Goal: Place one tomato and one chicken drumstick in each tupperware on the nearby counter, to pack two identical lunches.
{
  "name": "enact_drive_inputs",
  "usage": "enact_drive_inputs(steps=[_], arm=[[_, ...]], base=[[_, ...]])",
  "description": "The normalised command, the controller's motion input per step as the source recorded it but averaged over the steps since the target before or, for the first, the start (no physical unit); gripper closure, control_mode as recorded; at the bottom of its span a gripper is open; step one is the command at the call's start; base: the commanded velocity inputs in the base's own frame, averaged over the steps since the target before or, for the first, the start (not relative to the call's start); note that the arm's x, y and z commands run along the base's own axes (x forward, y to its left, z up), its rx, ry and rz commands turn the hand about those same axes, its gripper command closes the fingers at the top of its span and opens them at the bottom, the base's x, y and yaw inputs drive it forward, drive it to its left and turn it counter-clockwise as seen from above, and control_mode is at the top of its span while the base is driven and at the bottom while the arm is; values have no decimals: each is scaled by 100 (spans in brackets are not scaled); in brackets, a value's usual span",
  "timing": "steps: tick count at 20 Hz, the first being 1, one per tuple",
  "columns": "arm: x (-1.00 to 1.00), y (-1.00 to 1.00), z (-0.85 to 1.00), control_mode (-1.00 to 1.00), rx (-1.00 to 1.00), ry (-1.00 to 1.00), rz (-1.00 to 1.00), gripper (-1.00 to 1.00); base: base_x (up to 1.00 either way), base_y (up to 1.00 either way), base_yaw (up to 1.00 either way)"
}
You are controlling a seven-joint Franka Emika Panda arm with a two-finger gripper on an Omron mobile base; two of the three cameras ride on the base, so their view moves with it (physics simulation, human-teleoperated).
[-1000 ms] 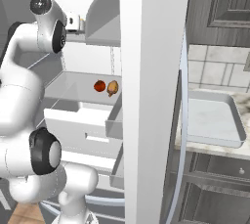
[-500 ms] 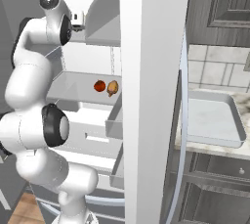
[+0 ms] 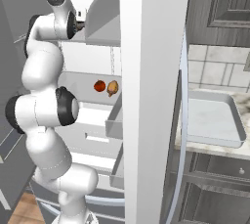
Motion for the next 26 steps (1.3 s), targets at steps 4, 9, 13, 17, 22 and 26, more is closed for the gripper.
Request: enact_drive_inputs(steps=[4,9,13,17,22,26], arm=[[58,10,-5,-100,0,1,1,-100],[51,9,-8,-100,0,3,0,-100],[3,0,-24,-100,-2,8,0,-100],[0,0,-34,-100,-4,9,0,100],[1,1,-32,-100,-3,2,0,100],[-14,-12,-26,-100,-2,-9,-1,100]], base=[[0,0,0],[0,0,0],[0,0,0],[0,0,0],[0,0,0],[0,0,0]])
